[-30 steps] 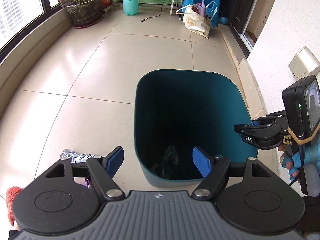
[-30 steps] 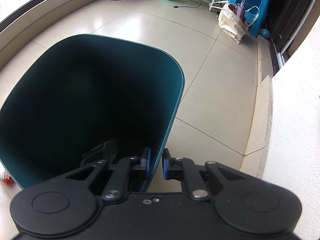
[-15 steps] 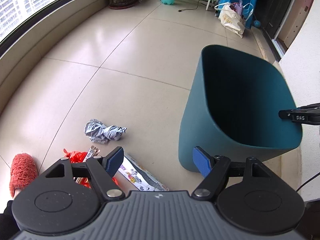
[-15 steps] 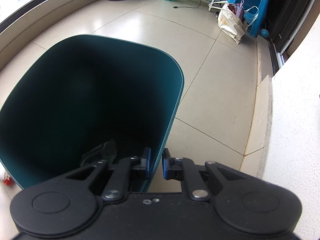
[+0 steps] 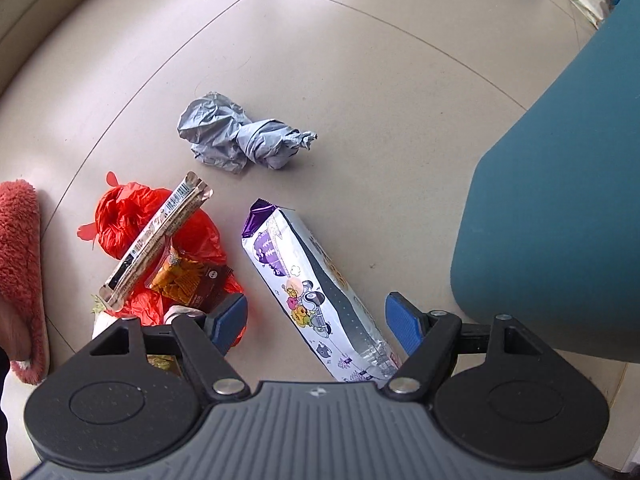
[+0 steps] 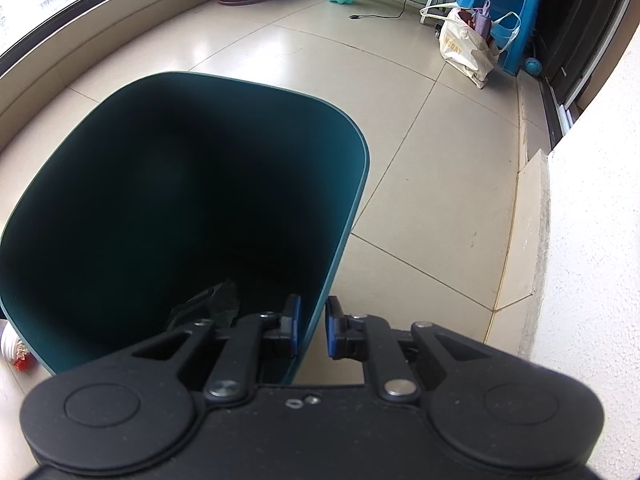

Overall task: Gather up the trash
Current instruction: 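Grasp the white-purple blueberry snack bag with the left tool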

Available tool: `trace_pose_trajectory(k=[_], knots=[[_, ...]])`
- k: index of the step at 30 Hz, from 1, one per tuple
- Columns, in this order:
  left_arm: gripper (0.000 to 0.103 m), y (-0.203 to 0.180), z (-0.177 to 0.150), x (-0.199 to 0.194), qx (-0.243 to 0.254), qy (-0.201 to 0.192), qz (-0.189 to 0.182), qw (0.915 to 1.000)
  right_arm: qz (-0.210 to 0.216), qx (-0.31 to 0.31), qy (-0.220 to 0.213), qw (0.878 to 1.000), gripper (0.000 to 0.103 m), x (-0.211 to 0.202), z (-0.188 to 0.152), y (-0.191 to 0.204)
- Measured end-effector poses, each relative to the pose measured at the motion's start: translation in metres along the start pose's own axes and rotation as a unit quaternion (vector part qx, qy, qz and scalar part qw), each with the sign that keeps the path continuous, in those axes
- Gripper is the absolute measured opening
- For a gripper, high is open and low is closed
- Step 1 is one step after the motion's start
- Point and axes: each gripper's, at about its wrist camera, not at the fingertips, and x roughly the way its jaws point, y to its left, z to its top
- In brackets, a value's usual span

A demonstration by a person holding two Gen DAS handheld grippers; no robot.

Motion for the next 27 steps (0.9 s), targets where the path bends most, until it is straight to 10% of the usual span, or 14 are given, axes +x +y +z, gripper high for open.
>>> trace_pose_trajectory(k=[22, 27], knots=[[0.073, -0.007, 0.007, 0.100, -0.040, 0.093, 0.040, 0.9940, 0.011, 0.000, -0.009, 1.000, 0.014, -0.002, -0.004, -0.007], [0.048, -0.013, -0.004, 0.098, -0.018, 0.105, 0.041, 0.9934, 0.010, -0.002, -0.011, 1.000, 0.014, -0.002, -0.005, -0.006]])
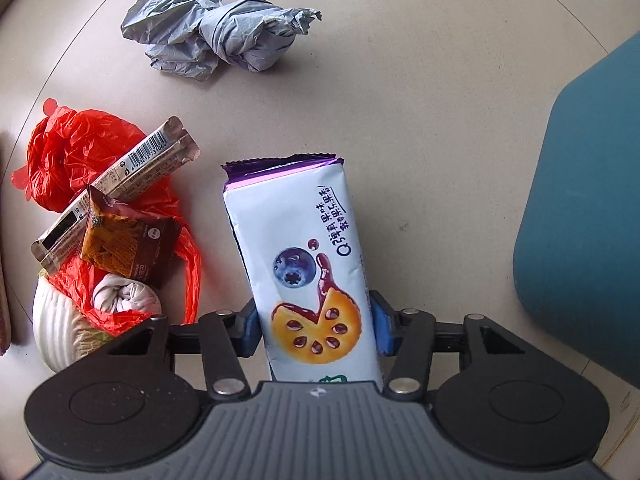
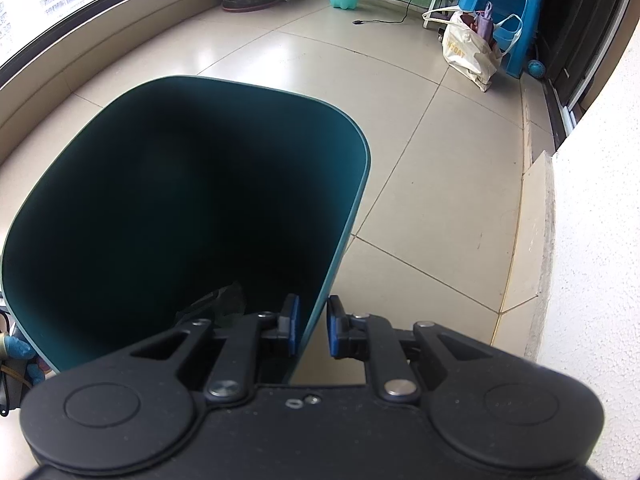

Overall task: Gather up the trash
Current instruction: 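Grasp the white-purple blueberry snack bag with the left tool, then carry the blueberry bag over the bin and release it with left tool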

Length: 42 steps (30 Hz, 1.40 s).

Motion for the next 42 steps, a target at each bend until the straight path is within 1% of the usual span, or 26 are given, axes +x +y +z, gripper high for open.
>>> trace_pose_trajectory(k=[3, 5, 9, 13, 17, 20, 23, 30, 37, 42], knots=[[0.046, -0.005, -0.012, -0.006, 0.020, -0.006, 0.009, 0.9997, -0.002, 0.000, 0.000, 1.000, 0.014, 0.000, -0.001, 0.001], [0.045, -0.007, -0.020, -0.013, 0.032, -0.008, 0.007, 0.9994, -0.006, -0.004, -0.001, 1.000, 0.013, -0.001, -0.001, 0.004], [0.045, -0.010, -0.035, -0.040, 0.055, -0.024, 0.006, 0.9982, -0.015, -0.016, 0.005, 1.000, 0.013, 0.002, -0.003, 0.012], [0.045, -0.009, -0.043, -0.074, 0.073, -0.047, 0.000, 0.9963, -0.018, -0.021, 0.008, 1.000, 0.012, 0.002, -0.001, 0.013], [0.045, -0.009, -0.045, -0.109, 0.083, -0.064, -0.013, 0.9944, -0.020, -0.021, 0.008, 1.000, 0.012, 0.003, 0.000, 0.012], [0.045, -0.008, -0.052, -0.138, 0.097, -0.084, -0.021, 0.9915, -0.021, -0.019, 0.010, 1.000, 0.012, 0.004, 0.002, 0.011], [0.045, -0.006, -0.053, -0.164, 0.106, -0.098, -0.033, 0.9889, -0.023, -0.019, 0.012, 0.999, 0.011, 0.005, 0.004, 0.013], [0.045, -0.007, -0.060, -0.228, 0.141, -0.134, -0.048, 0.9797, -0.026, -0.028, 0.012, 0.999, 0.011, 0.007, 0.002, 0.016], [0.045, -0.020, -0.072, -0.287, 0.193, -0.166, -0.059, 0.9651, -0.015, -0.026, 0.010, 0.999, 0.012, 0.005, -0.001, 0.012], [0.045, -0.034, -0.070, -0.324, 0.215, -0.192, -0.070, 0.9551, -0.012, -0.027, 0.008, 1.000, 0.012, 0.005, -0.002, 0.010]])
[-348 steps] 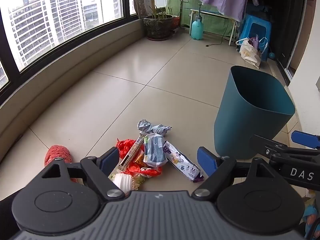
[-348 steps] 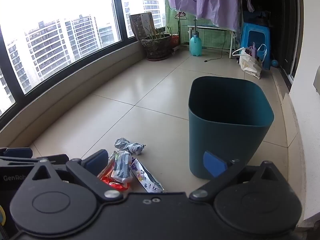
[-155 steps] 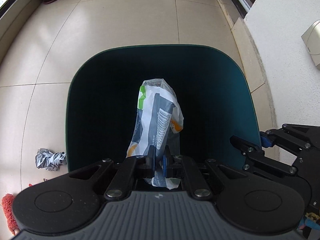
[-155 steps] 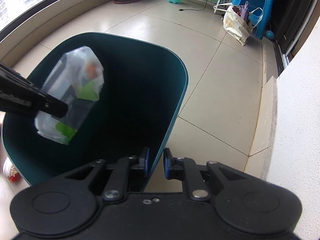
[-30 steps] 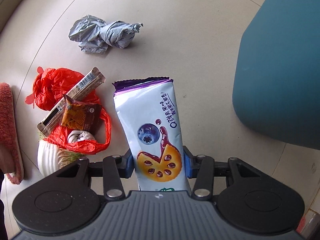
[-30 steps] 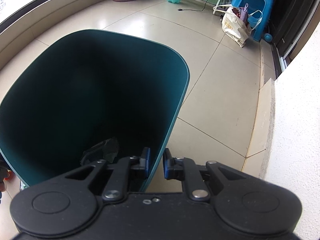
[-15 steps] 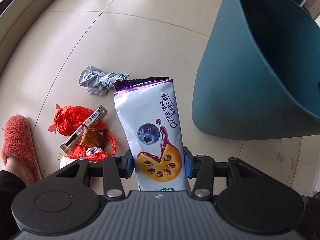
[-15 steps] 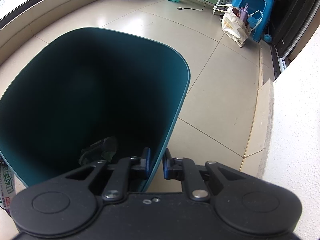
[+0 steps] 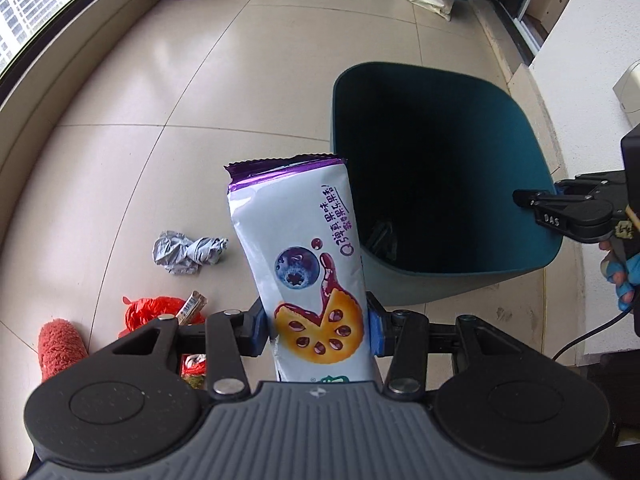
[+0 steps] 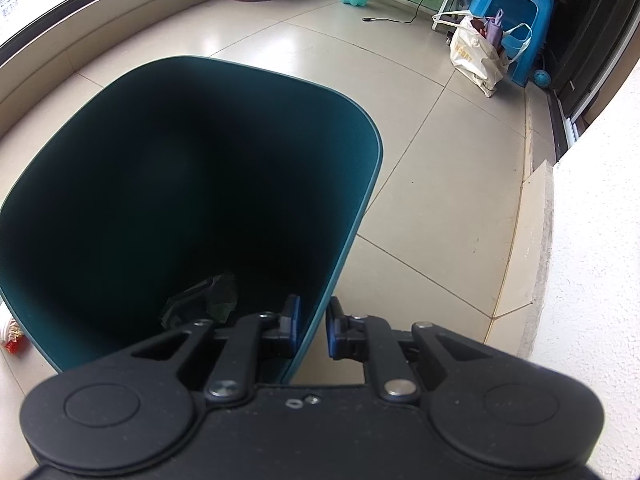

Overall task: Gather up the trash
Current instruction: 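Carry the blueberry bag over the bin and release it with left tool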

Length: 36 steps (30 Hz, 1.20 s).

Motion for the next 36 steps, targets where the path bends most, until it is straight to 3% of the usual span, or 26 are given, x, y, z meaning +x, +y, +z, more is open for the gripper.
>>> trace_pose_trajectory(k=[8, 14, 21, 31, 36], knots=[[0.045, -0.029, 0.042, -0.030, 0.034, -0.040, -0.018, 0.9985, 0.016, -0.012, -0.001, 1.000, 0.014, -0.002, -0.003, -0.001], [0.045, -0.054, 0.070, -0.022, 0.063, -0.048, -0.015, 0.9967, 0.045, -0.030, 0.002, 0.999, 0.015, -0.005, -0.005, -0.003], [0.045, -0.080, 0.098, 0.042, 0.077, -0.001, -0.013, 0.9969, 0.071, -0.048, 0.009, 0.996, 0.016, -0.005, -0.004, 0.001], [0.046, -0.092, 0.098, 0.152, 0.074, 0.092, 0.008, 0.9930, 0.078, -0.055, 0.008, 0.995, 0.015, 0.001, -0.002, 0.002], [0.047, -0.095, 0.093, 0.183, 0.072, 0.116, 0.018, 0.9904, 0.079, -0.054, 0.006, 0.995, 0.016, -0.002, -0.009, 0.004]])
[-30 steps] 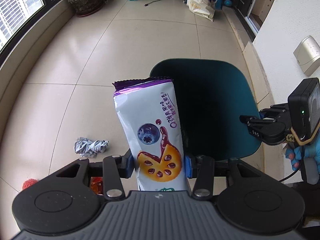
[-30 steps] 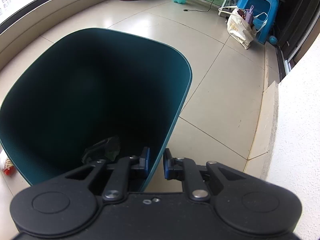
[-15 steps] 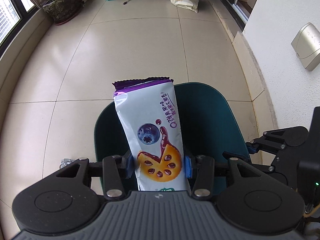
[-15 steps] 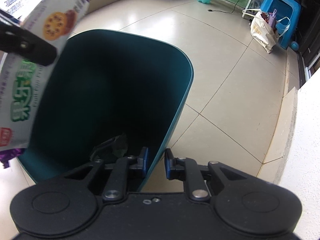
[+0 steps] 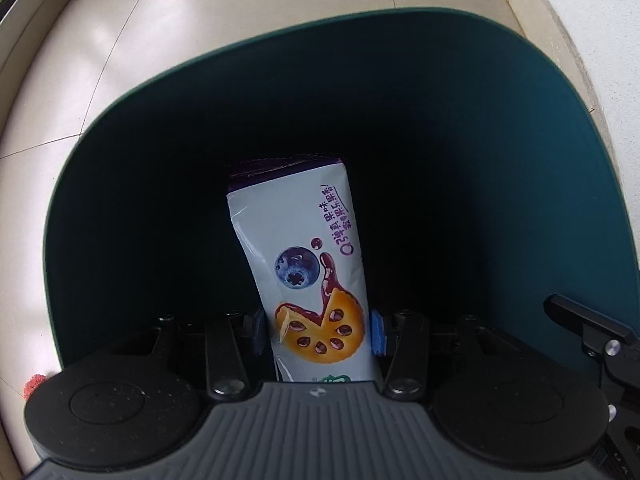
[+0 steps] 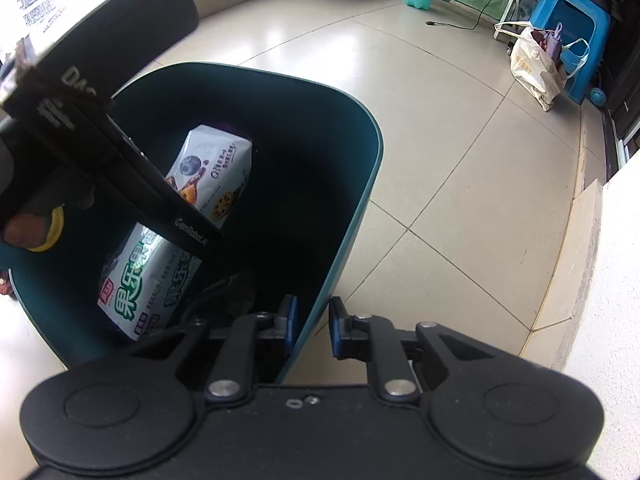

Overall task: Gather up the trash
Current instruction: 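Carry the blueberry bag over the bin and release it with left tool, then move the left tool back to the trash pile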

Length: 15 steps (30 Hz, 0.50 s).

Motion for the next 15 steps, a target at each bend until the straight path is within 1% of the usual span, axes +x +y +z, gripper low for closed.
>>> trace_pose_trajectory(k=[4, 6, 10, 15], knots=[[0.050, -0.004, 0.009, 0.015, -0.006, 0.016, -0.007, 0.9998, 0.001, 0.000, -0.001, 1.000, 0.016, -0.001, -0.002, 0.002], [0.057, -0.005, 0.011, 0.020, -0.005, 0.022, -0.013, 0.9997, 0.002, 0.000, -0.001, 1.000, 0.016, -0.001, -0.003, 0.002], [0.064, -0.008, 0.011, 0.027, -0.004, 0.029, -0.017, 0.9994, 0.003, 0.001, -0.001, 1.000, 0.016, -0.002, -0.003, 0.001], [0.066, -0.011, 0.008, 0.024, -0.009, 0.024, -0.019, 0.9995, 0.002, 0.000, 0.000, 1.000, 0.016, -0.001, -0.003, 0.001]])
